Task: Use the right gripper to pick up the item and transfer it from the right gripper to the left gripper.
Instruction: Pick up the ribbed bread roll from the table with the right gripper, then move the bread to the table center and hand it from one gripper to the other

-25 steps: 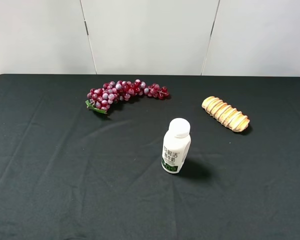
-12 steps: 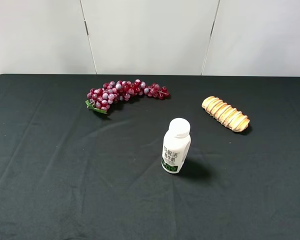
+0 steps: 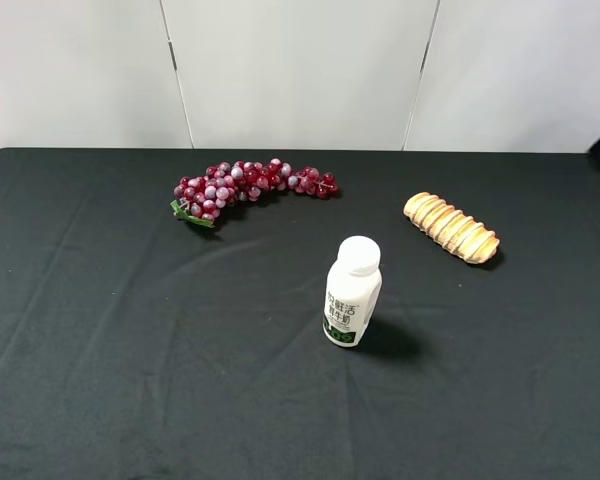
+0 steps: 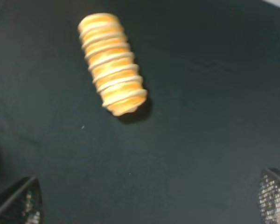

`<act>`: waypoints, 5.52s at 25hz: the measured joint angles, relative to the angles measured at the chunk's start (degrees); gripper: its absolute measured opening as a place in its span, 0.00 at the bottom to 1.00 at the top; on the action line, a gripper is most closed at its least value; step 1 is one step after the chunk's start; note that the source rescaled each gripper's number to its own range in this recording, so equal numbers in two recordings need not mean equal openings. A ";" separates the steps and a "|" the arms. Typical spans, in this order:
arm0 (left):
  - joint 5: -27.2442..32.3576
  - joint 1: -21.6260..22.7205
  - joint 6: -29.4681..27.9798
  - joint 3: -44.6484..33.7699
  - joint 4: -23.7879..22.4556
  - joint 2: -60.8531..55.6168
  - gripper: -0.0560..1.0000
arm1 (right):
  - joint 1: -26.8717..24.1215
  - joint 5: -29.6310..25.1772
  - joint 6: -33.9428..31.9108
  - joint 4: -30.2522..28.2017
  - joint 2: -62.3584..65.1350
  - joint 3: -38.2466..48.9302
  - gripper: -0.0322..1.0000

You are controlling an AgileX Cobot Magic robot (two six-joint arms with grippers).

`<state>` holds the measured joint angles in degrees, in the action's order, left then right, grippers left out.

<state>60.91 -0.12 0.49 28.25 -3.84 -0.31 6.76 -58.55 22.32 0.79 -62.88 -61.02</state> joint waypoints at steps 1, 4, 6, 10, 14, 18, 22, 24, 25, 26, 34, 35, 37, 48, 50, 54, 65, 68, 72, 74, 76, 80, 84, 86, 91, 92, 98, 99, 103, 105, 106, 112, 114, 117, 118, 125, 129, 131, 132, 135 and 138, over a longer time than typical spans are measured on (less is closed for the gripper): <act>0.00 0.00 0.00 0.00 0.00 0.00 1.00 | 1.18 0.07 0.65 -0.79 -2.33 -0.06 1.00; 0.00 0.00 0.00 0.00 0.00 0.00 1.00 | 2.73 0.16 1.19 -0.79 -6.62 -0.06 1.00; 0.00 0.00 0.00 0.00 0.00 0.00 1.00 | 3.56 0.24 1.59 -0.79 -11.29 -0.10 1.00; 0.00 0.00 0.00 0.00 0.00 0.00 1.00 | 3.59 2.36 3.06 -1.10 -19.17 -0.13 1.00; 0.00 0.00 0.00 0.00 0.00 0.00 1.00 | 3.59 6.09 4.25 -1.15 -26.32 -0.18 1.00; 0.00 0.00 0.00 0.00 0.00 0.00 1.00 | 3.59 8.45 6.11 -1.33 -32.24 -0.17 1.00; 0.00 0.00 0.00 0.00 0.00 0.00 1.00 | 3.59 12.40 8.16 -1.39 -35.66 -0.17 1.00; 0.00 0.00 0.00 0.00 0.00 0.00 1.00 | 3.59 14.46 8.83 -1.81 -36.98 -0.41 1.00; 0.00 0.00 0.00 0.00 0.00 0.00 1.00 | 3.59 14.91 8.84 -2.00 -37.68 -0.90 1.00; 0.00 0.00 0.00 0.00 0.00 0.00 1.00 | 3.59 15.27 8.95 -2.28 -38.36 -1.58 1.00; 0.00 0.00 0.00 0.00 0.00 0.00 1.00 | 0.13 15.40 9.92 -0.79 -45.36 -6.12 1.00; 0.00 0.00 0.00 0.00 0.00 0.00 1.00 | -0.31 15.40 10.31 -0.79 -45.94 -6.16 1.00; 0.00 0.00 0.00 0.00 0.00 0.00 1.00 | -1.17 15.51 10.59 -0.42 -46.85 -6.17 1.00; 0.00 0.00 0.00 0.00 0.00 0.00 1.00 | -3.26 19.98 11.17 1.71 -50.61 -6.28 1.00; 0.00 0.00 0.00 0.00 0.00 0.00 1.00 | -3.26 20.80 11.17 1.73 -51.10 -6.28 1.00; 0.00 0.00 0.00 0.00 0.00 0.00 1.00 | -3.26 21.69 11.17 1.89 -51.45 -6.28 1.00; 0.00 0.00 0.00 0.00 0.00 0.00 1.00 | -3.26 22.25 11.22 2.86 -52.20 -6.58 0.92; 0.00 0.00 0.00 0.00 0.00 0.00 1.00 | -3.26 22.07 11.22 3.56 -52.25 -6.58 0.75; 0.00 0.00 0.00 0.00 0.00 0.00 1.00 | -3.26 22.07 11.22 4.07 -52.32 -6.58 0.34; 0.00 0.00 0.00 0.00 0.00 0.00 1.00 | -3.26 22.07 11.22 4.09 -52.32 -6.58 0.29; 0.00 0.00 0.00 0.00 0.00 0.00 1.00 | -3.26 22.02 11.22 4.09 -52.32 -6.58 0.29; 0.00 0.00 0.00 0.00 0.00 0.00 1.00 | -3.26 21.53 11.22 4.03 -52.20 -6.67 0.20; 0.00 0.00 0.00 0.00 0.00 0.00 1.00 | -3.26 19.65 10.74 3.80 -51.24 -7.34 0.15; 0.00 0.00 0.00 0.00 0.00 0.00 1.00 | -3.26 17.62 10.00 3.91 -50.06 -8.51 0.12; 0.00 0.00 0.00 0.00 0.00 0.00 1.00 | -3.26 12.24 8.21 4.60 -45.99 -12.30 0.12; 0.00 0.00 0.00 0.00 0.00 0.00 1.00 | -3.26 11.47 8.14 4.94 -44.90 -12.81 0.12; 0.00 0.00 0.00 0.00 0.00 0.00 1.00 | -0.26 8.66 7.94 4.31 -38.14 -13.67 0.12; 0.00 0.00 0.00 0.00 0.00 0.00 1.00 | 0.60 8.45 7.94 3.86 -37.12 -13.67 0.11; 0.00 0.00 0.00 0.00 0.00 0.00 1.00 | 4.72 6.23 6.38 0.98 -34.00 -13.71 0.09; 0.00 0.00 0.00 0.00 0.00 0.00 1.00 | 6.58 5.43 5.09 -0.79 -32.49 -13.71 0.09; 0.00 0.00 0.00 0.00 0.00 0.00 1.00 | 7.32 5.18 4.53 -1.88 -31.74 -13.71 0.08; 0.00 0.00 0.00 0.00 0.00 0.00 1.00 | 12.62 1.99 3.64 -3.85 -28.23 -13.71 0.08; 0.00 0.00 0.00 0.00 0.00 0.00 1.00 | 14.71 0.75 3.64 -3.92 -27.46 -13.71 0.08; 0.00 0.00 0.00 0.00 0.00 0.00 1.00 | 18.19 -0.83 3.64 -3.92 -26.51 -13.71 0.07; 0.00 0.00 0.00 0.00 0.00 0.00 1.00 | 19.41 -1.43 3.64 -3.92 -26.46 -13.71 0.07; 0.00 0.00 0.00 0.00 0.00 0.00 1.00 | 27.03 -2.84 3.64 -4.11 -26.46 -13.71 0.07; 0.00 0.00 0.00 0.00 0.00 0.00 1.00 | 31.08 -2.88 3.64 -4.31 -26.46 -13.71 0.06; 0.00 0.00 0.00 0.00 0.00 0.00 1.00 | 33.14 -2.88 3.64 -4.74 -26.46 -13.71 0.06; 0.00 0.00 0.00 0.00 0.00 0.00 1.00 | 34.28 -2.88 3.64 -5.11 -26.46 -13.71 0.06; 0.00 0.00 0.00 0.00 0.00 0.00 1.00 | 37.25 -2.83 3.64 -5.59 -26.46 -13.71 0.06; 0.00 0.00 0.00 0.00 0.00 0.00 1.00 | 39.79 -1.97 3.64 -5.66 -26.46 -13.71 0.06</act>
<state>60.91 -0.12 0.49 28.25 -3.84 -0.31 46.56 -60.51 25.96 -4.87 -89.34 -74.73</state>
